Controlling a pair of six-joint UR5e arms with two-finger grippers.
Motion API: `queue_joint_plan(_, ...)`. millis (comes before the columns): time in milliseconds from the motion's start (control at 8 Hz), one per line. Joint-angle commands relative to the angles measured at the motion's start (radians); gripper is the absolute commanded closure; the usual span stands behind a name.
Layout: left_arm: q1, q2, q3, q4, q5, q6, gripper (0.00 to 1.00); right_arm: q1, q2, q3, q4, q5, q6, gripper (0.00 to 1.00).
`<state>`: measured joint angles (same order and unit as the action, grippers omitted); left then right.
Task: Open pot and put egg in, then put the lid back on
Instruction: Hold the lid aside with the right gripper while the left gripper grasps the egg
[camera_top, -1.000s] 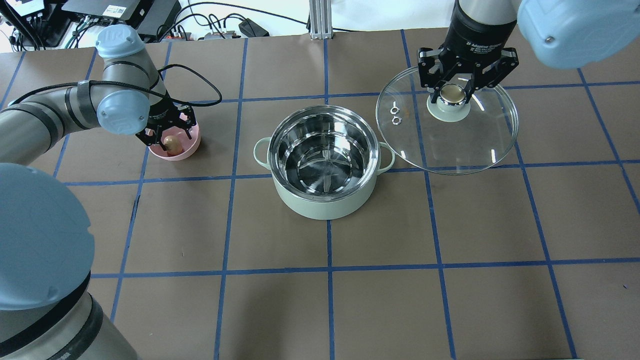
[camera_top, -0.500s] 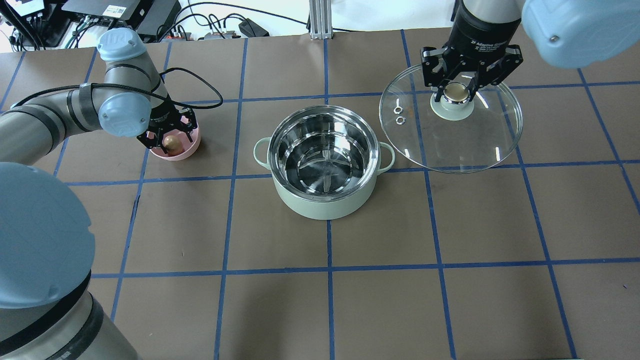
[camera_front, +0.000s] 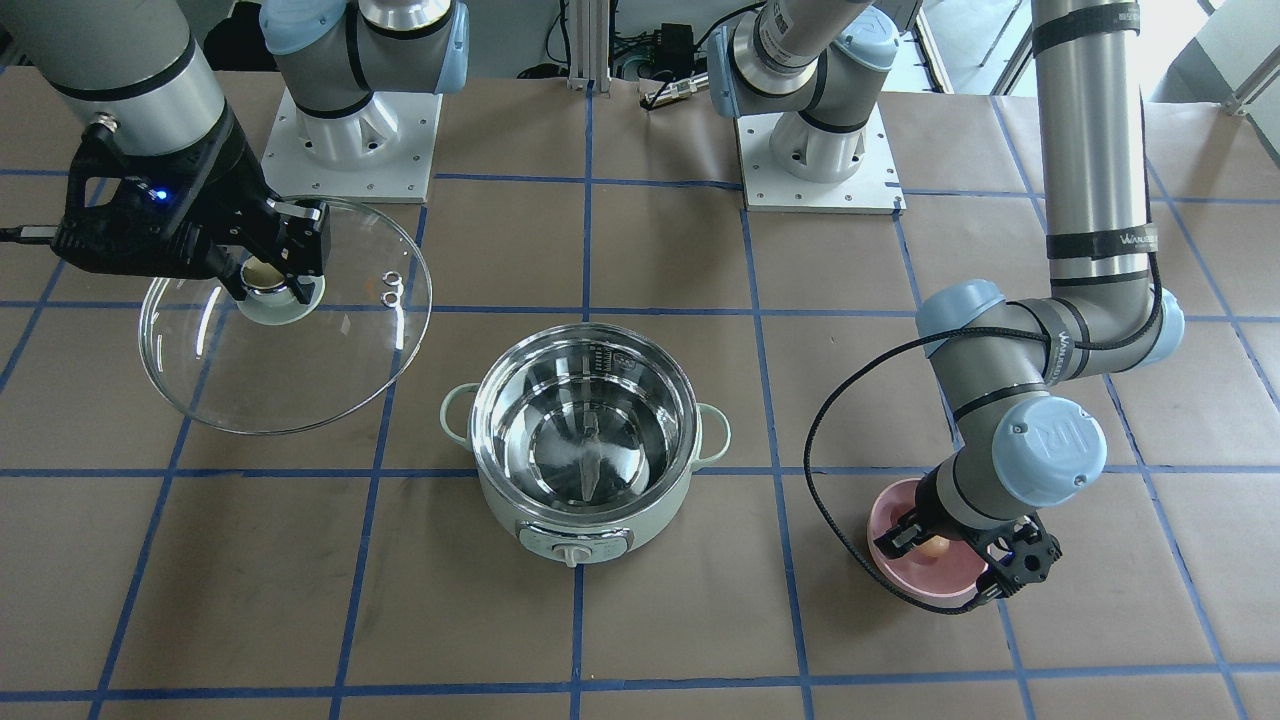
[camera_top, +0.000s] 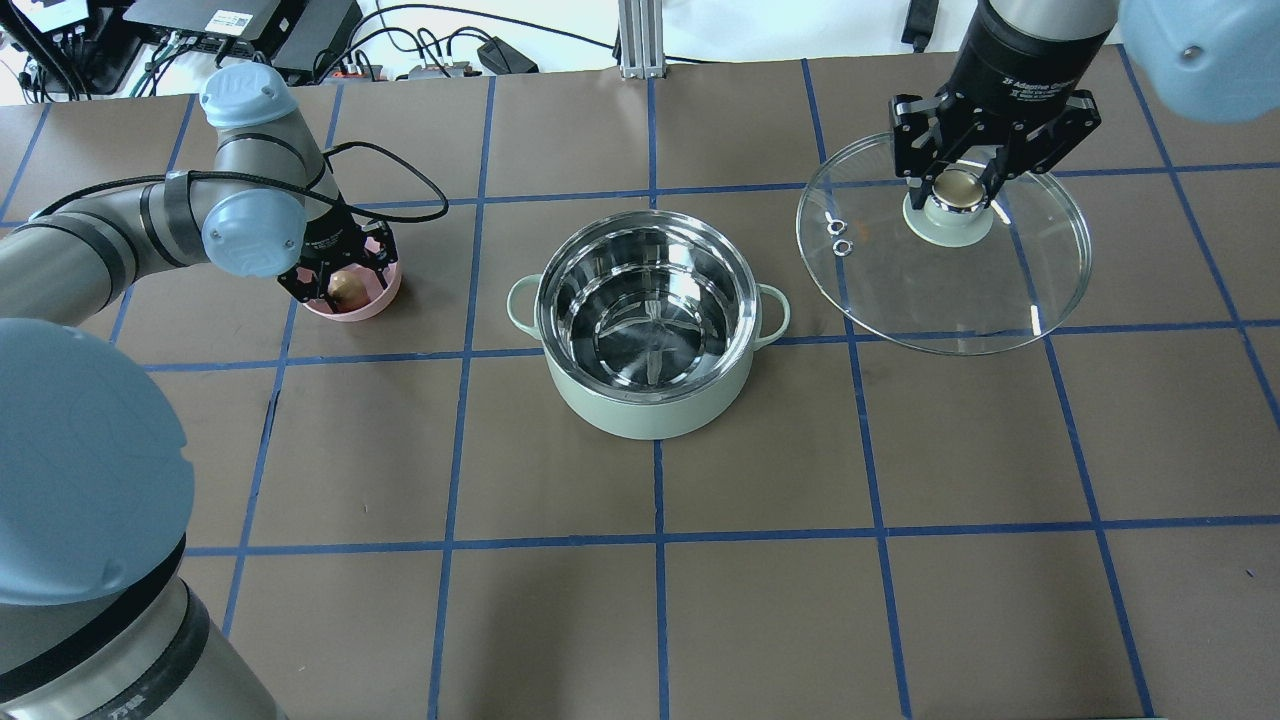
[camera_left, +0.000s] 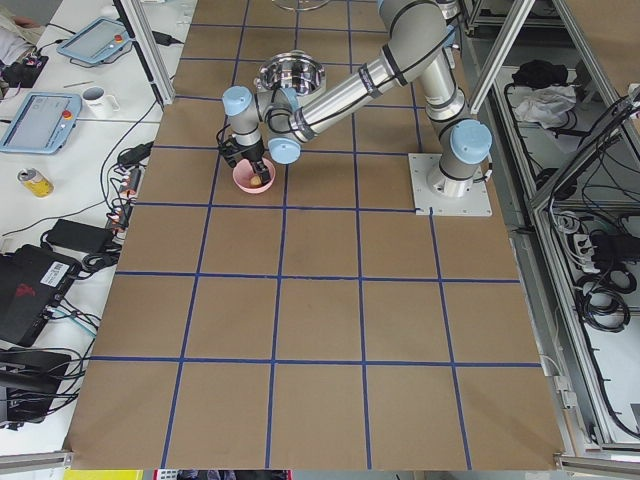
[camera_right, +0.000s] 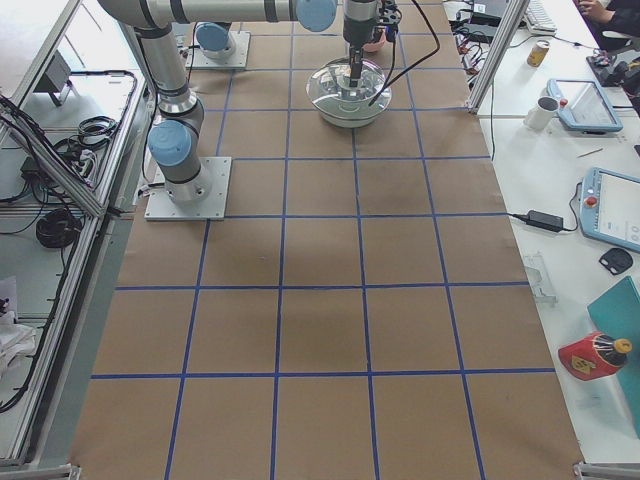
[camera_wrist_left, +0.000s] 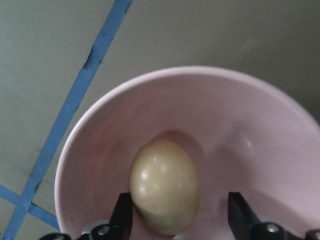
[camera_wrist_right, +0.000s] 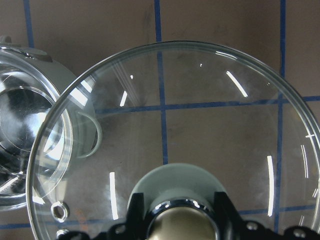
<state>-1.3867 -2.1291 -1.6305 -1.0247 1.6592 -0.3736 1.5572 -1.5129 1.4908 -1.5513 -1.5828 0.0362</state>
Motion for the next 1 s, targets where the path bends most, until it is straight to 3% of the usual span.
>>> queue_joint_plan(0,0.000,-0.002,0.000,0.000,0.001,0.001,0.43,-0.011,-0.010,0.006,0.023,0.003,-0.012,0.67)
queue_joint_plan(125,0.000,-0.002,0.001,0.000,0.004,0.004,0.67,-0.011,-0.015,0.006,0.025,0.001,-0.010,0.67)
queue_joint_plan(375,0.000,-0.002,0.001,-0.008,0.004,0.005,0.77,-0.011,-0.016,0.009,0.025,0.001,-0.010,0.67)
queue_joint_plan(500,0.000,0.000,0.001,-0.012,0.005,0.005,0.93,-0.009,-0.016,0.009,0.023,0.001,-0.010,0.67)
queue_joint_plan(625,0.000,0.001,0.001,-0.031,0.004,-0.008,1.00,-0.009,-0.016,0.009,0.023,0.001,-0.010,0.67)
queue_joint_plan(875,0.002,0.024,0.001,-0.081,0.004,-0.024,1.00,-0.009,-0.016,0.009,0.023,0.001,-0.013,0.70)
